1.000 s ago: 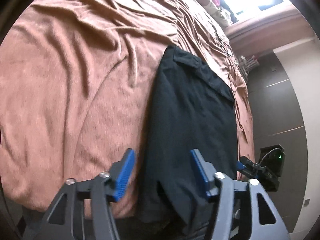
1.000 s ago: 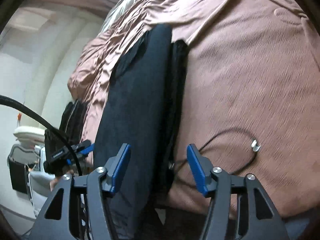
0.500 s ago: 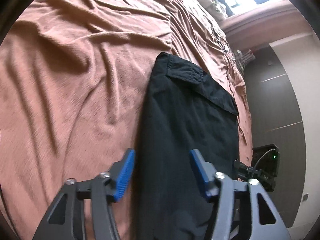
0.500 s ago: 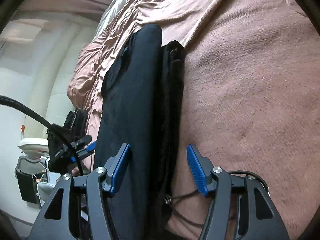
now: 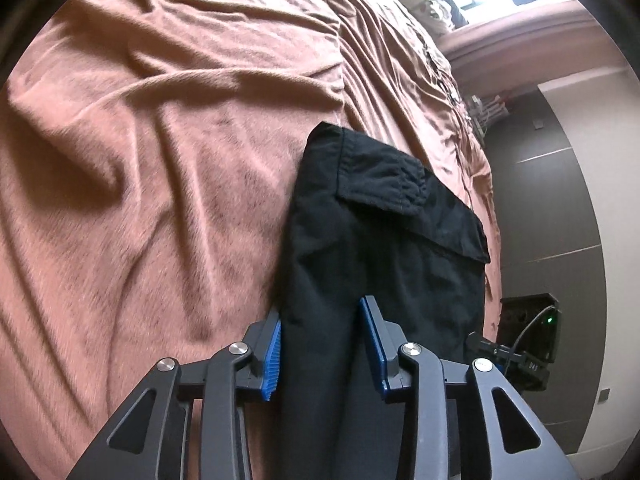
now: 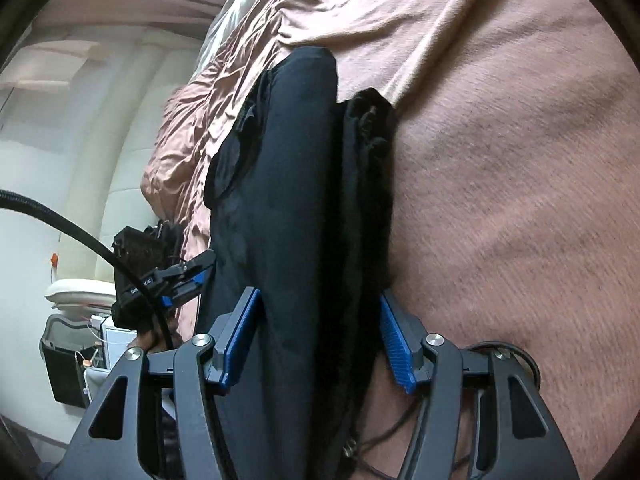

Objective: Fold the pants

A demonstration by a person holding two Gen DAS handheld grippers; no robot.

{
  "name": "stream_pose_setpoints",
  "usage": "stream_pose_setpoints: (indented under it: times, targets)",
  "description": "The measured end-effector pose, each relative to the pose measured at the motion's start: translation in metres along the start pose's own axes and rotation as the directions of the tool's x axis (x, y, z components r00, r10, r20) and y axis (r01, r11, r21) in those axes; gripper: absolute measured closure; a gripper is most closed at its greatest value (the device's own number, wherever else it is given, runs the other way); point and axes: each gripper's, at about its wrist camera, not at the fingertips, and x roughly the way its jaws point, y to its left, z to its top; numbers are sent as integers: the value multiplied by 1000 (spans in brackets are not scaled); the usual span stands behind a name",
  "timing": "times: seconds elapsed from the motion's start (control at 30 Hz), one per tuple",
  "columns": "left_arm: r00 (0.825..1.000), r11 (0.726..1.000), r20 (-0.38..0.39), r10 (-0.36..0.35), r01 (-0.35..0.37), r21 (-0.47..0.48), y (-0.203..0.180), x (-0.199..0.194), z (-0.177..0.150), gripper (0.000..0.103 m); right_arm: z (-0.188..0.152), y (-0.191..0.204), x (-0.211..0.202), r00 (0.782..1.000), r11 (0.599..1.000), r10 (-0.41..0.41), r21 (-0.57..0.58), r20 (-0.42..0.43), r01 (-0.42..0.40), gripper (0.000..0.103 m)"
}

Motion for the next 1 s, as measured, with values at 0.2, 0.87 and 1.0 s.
stream_pose_setpoints:
  times: [0.2,0.87,1.0]
  targets:
    - [1000,1000,14,18,-19,10,-6,5,8,67,2,4,7,1000,1000,-6,-13,14,6,58]
    - [982,987,186,-42,12,159,-82,-79,-35,90,-65,72,-62,984,970,37,-243,177,8,81]
    - [968,982,242,-58,11,188,-100,-111,-54,91,-83,96,-80,979,956,59,-295,197,1,81]
